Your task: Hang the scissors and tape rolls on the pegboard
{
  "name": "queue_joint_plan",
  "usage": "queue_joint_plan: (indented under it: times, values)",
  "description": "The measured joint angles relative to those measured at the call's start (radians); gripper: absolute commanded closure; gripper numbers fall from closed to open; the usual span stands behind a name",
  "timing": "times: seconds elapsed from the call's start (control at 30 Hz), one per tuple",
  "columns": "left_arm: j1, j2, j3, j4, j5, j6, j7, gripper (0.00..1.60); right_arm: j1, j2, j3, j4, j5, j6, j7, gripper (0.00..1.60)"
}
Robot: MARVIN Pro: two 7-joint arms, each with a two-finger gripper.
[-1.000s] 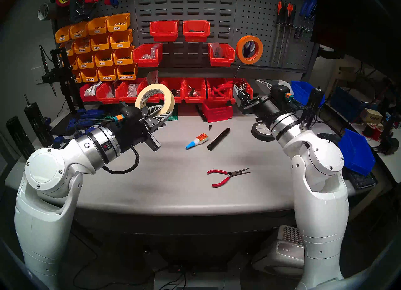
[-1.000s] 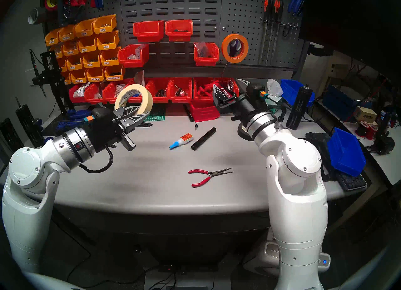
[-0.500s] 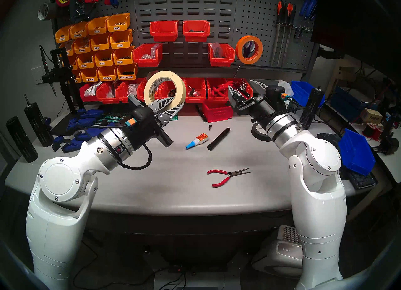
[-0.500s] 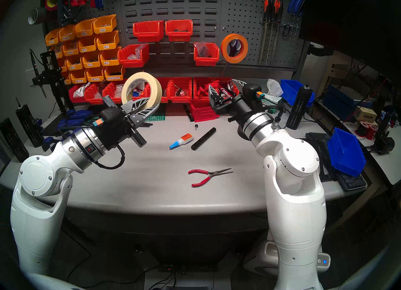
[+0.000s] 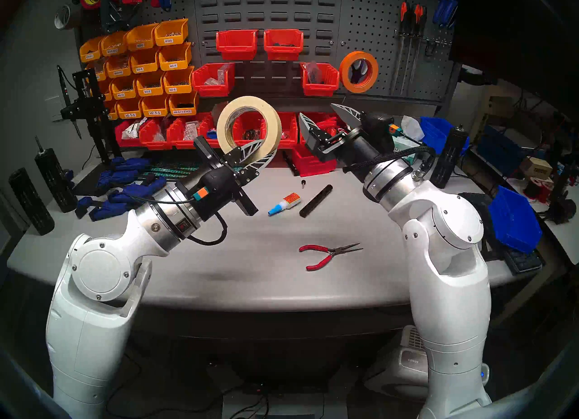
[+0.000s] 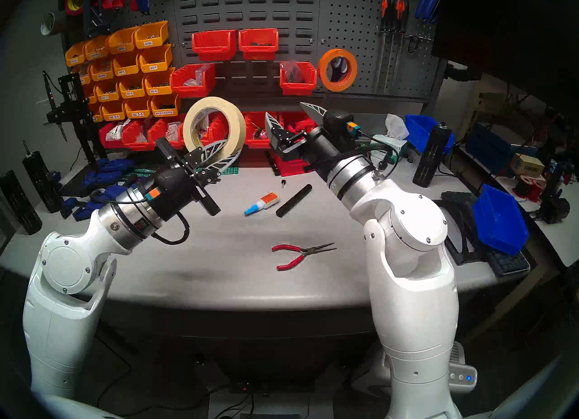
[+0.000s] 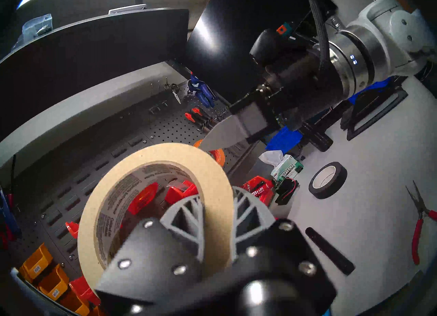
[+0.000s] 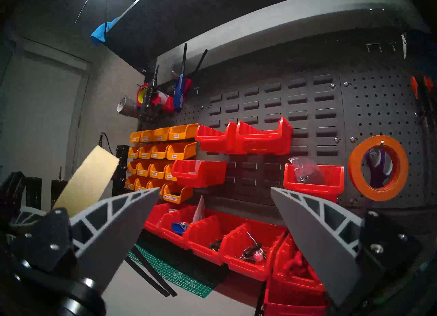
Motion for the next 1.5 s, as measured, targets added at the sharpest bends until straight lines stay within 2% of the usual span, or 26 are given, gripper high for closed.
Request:
queue_joint_plan:
  times: [0.2, 0.37, 0.57, 0.93, 1.2, 1.5]
  values:
    - [-0.033, -0.006, 0.009, 0.085, 0.056, -0.088, 0.031, 1.60, -0.008, 0.000, 0.013, -0.044, 0.009, 0.017, 0.007, 0.00]
    - [-0.055, -0.012, 0.003, 0.117, 0.090, -0.153, 0.053, 1.60, -0.025, -0.002, 0.018, -0.069, 0.022, 0.042, 0.013, 0.00]
    - [-0.088, -0.021, 0.000, 0.134, 0.150, -0.228, 0.081, 1.60, -0.035, -0.009, -0.026, -0.079, 0.036, 0.082, 0.028, 0.00]
    - [-0.104, -0.038, 0.000, 0.127, 0.195, -0.279, 0.100, 1.60, 0.000, -0.025, -0.092, -0.037, 0.052, 0.119, 0.052, 0.00]
    - [-0.104, -0.042, 0.000, 0.122, 0.194, -0.287, 0.101, 1.60, 0.012, -0.027, -0.105, -0.025, 0.052, 0.119, 0.055, 0.00]
    - [-0.093, -0.046, 0.000, 0.112, 0.195, -0.307, 0.100, 1.60, 0.057, -0.034, -0.140, 0.015, 0.018, 0.115, 0.038, 0.00]
